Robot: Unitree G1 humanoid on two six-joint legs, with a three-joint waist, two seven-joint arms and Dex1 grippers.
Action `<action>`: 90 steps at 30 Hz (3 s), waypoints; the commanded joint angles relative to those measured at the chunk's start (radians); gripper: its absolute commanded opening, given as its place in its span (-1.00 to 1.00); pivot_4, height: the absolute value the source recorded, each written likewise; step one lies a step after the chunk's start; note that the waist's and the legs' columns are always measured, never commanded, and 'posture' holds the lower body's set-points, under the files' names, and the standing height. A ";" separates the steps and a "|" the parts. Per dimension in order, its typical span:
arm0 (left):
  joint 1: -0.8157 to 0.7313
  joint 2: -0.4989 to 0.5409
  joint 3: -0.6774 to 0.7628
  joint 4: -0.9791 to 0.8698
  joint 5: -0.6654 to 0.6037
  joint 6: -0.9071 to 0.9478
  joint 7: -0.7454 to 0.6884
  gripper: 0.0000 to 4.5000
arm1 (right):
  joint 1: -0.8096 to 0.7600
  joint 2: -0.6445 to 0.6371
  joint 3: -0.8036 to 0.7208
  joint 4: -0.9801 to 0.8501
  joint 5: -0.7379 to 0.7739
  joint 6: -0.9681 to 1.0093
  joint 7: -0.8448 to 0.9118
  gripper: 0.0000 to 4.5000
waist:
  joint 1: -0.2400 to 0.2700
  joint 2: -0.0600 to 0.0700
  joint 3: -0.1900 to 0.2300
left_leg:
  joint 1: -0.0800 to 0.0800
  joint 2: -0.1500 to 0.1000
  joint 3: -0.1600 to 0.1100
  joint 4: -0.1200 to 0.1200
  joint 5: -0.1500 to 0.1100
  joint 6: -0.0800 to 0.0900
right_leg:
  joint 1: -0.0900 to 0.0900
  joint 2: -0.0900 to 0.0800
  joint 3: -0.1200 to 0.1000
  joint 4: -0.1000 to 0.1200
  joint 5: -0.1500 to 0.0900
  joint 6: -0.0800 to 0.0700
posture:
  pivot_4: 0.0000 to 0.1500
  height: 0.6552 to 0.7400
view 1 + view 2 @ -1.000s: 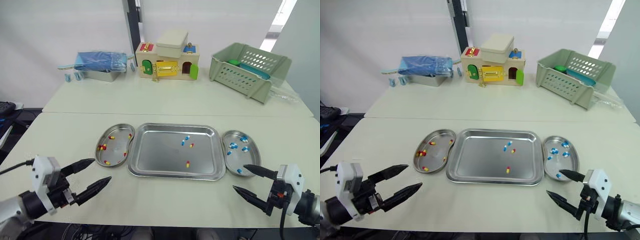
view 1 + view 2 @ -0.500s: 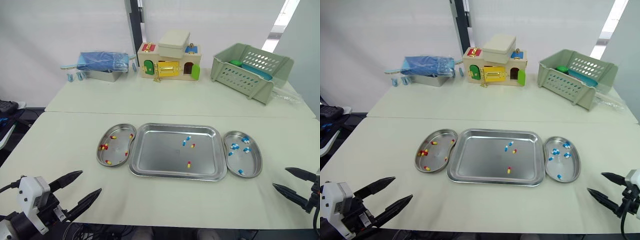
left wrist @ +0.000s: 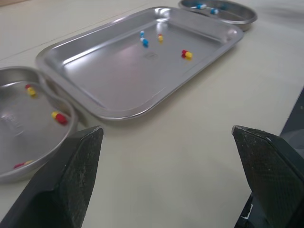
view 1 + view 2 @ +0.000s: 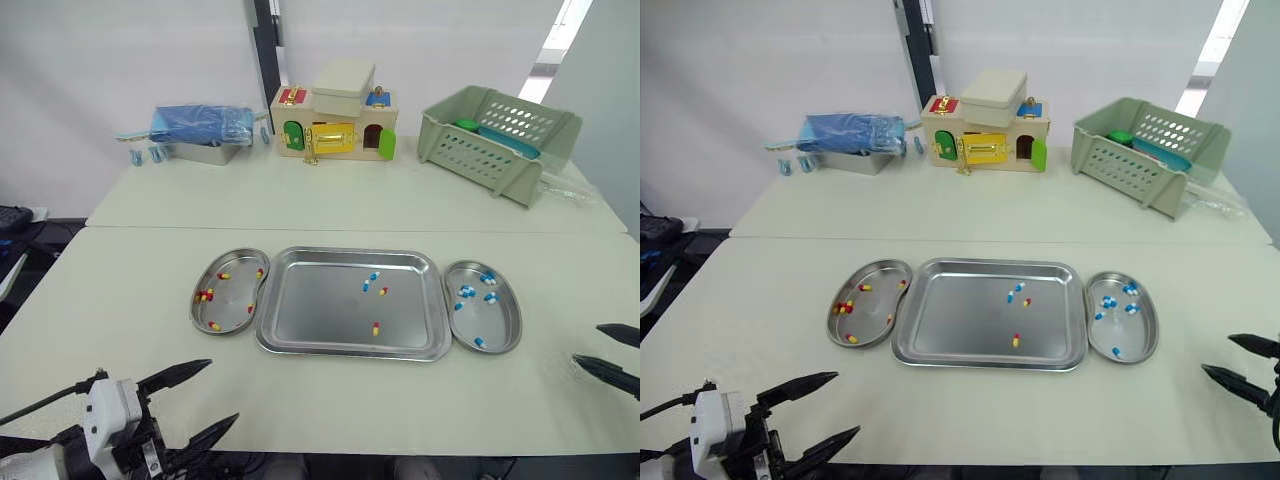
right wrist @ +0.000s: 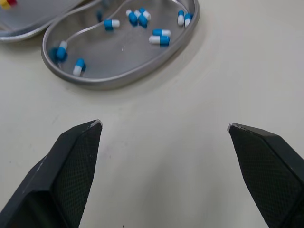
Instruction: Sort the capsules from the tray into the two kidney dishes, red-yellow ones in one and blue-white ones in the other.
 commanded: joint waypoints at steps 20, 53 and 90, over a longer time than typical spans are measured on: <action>-0.014 -0.118 -0.177 -0.006 -0.014 -0.137 0.109 1.00 | -1.233 0.216 1.008 0.087 -0.373 0.126 0.169 1.00 | -0.004 0.003 0.003 | -0.004 0.000 -0.003 0.000 0.000 -0.001 | -0.004 -0.001 -0.003 0.000 0.000 0.000 | 1.00 1.00; 0.063 -0.124 -0.216 -0.020 -0.001 -0.215 0.181 1.00 | -1.461 0.621 1.171 0.684 -0.781 -0.382 0.157 -0.29 | -0.023 0.005 0.004 | -0.003 0.000 -0.003 -0.001 0.000 -0.001 | -0.006 -0.001 -0.002 0.001 0.000 0.000 | 1.00 1.00; 0.124 -0.113 -0.236 -0.053 0.007 -0.231 0.221 1.00 | -1.525 0.741 1.145 0.992 -0.894 -0.484 0.120 -1.00 | -0.040 0.006 0.005 | -0.003 0.000 -0.003 -0.001 0.000 -0.001 | -0.007 -0.001 -0.002 0.002 0.000 0.000 | 1.00 1.00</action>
